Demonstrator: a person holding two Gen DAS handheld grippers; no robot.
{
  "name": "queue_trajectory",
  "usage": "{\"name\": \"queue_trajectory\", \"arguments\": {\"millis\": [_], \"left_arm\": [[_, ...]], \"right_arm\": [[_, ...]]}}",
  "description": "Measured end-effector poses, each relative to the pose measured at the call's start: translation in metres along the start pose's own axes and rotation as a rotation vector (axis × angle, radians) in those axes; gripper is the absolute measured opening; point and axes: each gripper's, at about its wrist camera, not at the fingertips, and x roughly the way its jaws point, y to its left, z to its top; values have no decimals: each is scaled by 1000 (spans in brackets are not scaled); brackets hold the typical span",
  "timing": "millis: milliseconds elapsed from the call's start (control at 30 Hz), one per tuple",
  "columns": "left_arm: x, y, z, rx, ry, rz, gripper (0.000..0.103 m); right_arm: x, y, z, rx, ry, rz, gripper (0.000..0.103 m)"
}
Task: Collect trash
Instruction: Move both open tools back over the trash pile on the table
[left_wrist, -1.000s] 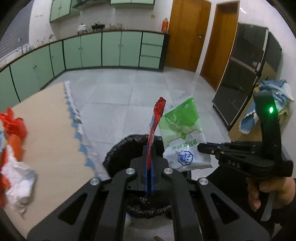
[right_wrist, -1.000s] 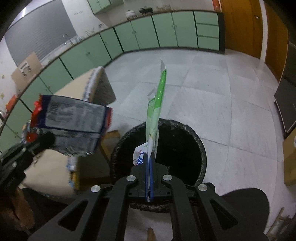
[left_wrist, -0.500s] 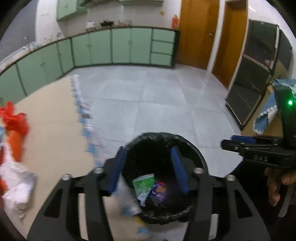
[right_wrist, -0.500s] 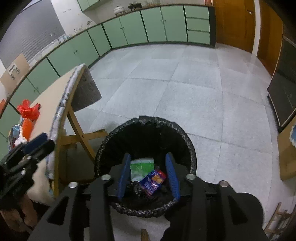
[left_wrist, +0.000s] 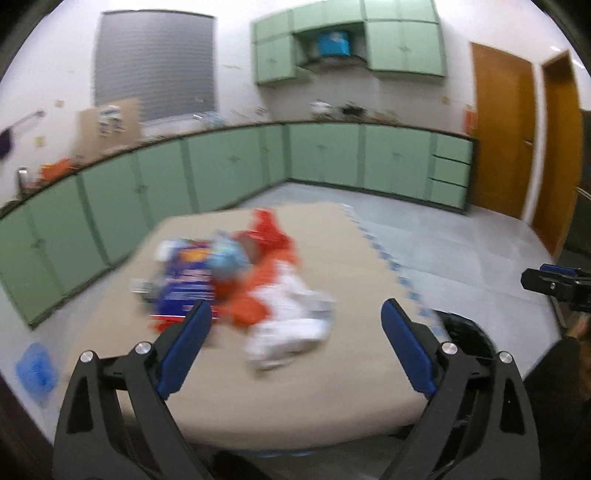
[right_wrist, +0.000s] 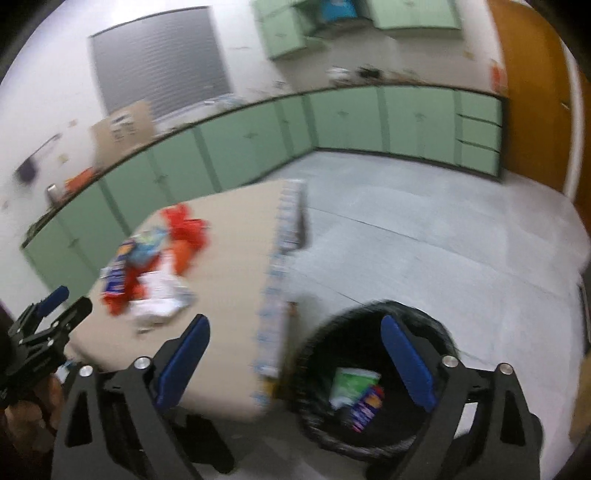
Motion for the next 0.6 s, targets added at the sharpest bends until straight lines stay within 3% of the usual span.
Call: {"name": "queue_trajectory", "arguments": {"millis": [67,267,467,600], "left_arm": [[-13,16,3,-10,-21,38,90],[-26,61,2,-76,-50,117,90],[-25,89,-10,-119,-47,147,90],[-14,103,-20,-143,-29,147,90]], "right_arm": [[8,31,4,-47,-3,61,81],[38,105,4,-185,22,135,61],[73,156,-3,-256,38,163,47],[102,174,-13,-277,59,177,45]]}}
